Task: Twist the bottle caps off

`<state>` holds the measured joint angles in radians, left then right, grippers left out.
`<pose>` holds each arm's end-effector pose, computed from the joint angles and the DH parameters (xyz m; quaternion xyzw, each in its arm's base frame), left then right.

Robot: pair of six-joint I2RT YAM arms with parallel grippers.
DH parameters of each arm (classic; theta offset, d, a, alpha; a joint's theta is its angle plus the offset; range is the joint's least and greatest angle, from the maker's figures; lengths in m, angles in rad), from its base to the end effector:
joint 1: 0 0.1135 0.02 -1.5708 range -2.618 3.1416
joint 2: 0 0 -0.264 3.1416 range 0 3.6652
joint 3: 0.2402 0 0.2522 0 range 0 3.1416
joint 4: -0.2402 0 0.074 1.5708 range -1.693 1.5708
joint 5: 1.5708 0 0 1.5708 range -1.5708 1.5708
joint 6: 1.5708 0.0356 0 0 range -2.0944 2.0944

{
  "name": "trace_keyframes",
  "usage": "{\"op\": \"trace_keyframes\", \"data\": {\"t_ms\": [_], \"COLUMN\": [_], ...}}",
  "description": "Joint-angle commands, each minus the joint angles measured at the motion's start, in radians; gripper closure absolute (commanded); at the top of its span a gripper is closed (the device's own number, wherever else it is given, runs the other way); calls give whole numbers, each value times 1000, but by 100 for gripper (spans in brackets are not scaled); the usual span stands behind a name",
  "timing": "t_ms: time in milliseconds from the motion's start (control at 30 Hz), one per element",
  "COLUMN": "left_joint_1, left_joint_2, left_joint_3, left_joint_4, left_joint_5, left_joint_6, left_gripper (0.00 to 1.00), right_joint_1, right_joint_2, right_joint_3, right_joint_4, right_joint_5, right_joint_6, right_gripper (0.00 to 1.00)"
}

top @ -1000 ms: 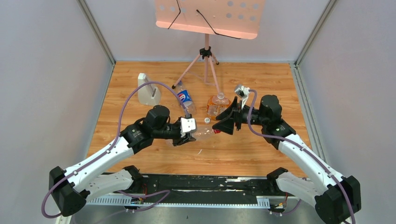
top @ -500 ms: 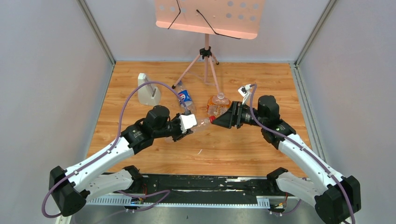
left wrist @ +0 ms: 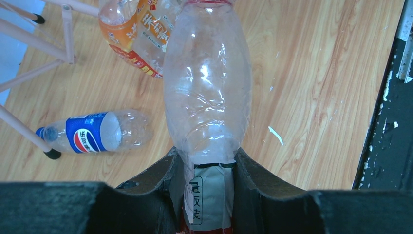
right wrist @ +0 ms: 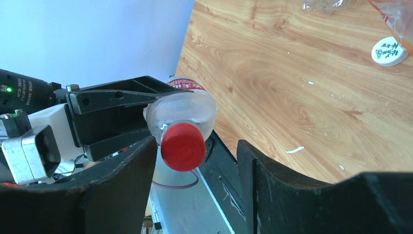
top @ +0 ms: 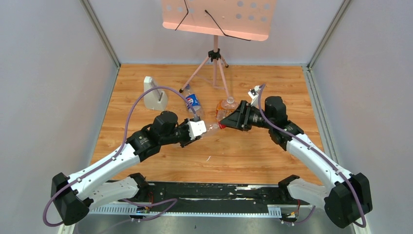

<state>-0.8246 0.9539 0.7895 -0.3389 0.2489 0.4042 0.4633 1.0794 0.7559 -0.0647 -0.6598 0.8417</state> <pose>0.1387 -0.1629 0.2956 0.5441 0.6616 -0.2098 0.4714 0.2061 0.1274 0.2866 -0.0296 0.8054 0.5339 0.2557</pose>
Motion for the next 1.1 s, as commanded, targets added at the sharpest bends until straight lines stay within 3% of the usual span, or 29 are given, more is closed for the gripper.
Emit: {"op": "trace_keyframes", "data": {"t_ms": [0,500,600,733,800,933,1067], "left_joint_1": [-5,-7,-5,-6,-5,-5,-5], "left_joint_2": [-9,0,3,4,6,5,1], "left_joint_3": [0,-4,0,3,2,-1,-4], "left_joint_4": [36,48,48,50,48,43,46], "left_joint_5": [8,-2,3,9,8,7,7], "left_joint_6": [23,18,19,19,19,15,12], "left_gripper": [100,100,100,100,100,100,100], "right_joint_1": [-8,-9,-9,-9,-9,-8,-9], "right_joint_2": [18,25,29,24,25,25,24], "right_joint_3": [60,26,31,39,40,39,37], "right_joint_4": [55,89,91,89,89,90,89], "right_joint_5": [-11,-85,-114,-124,-124,-127,-129], "right_joint_6": [38,9,-23,-39,-39,-33,-40], "right_gripper": [40,67,67,51,50,54,69]}}
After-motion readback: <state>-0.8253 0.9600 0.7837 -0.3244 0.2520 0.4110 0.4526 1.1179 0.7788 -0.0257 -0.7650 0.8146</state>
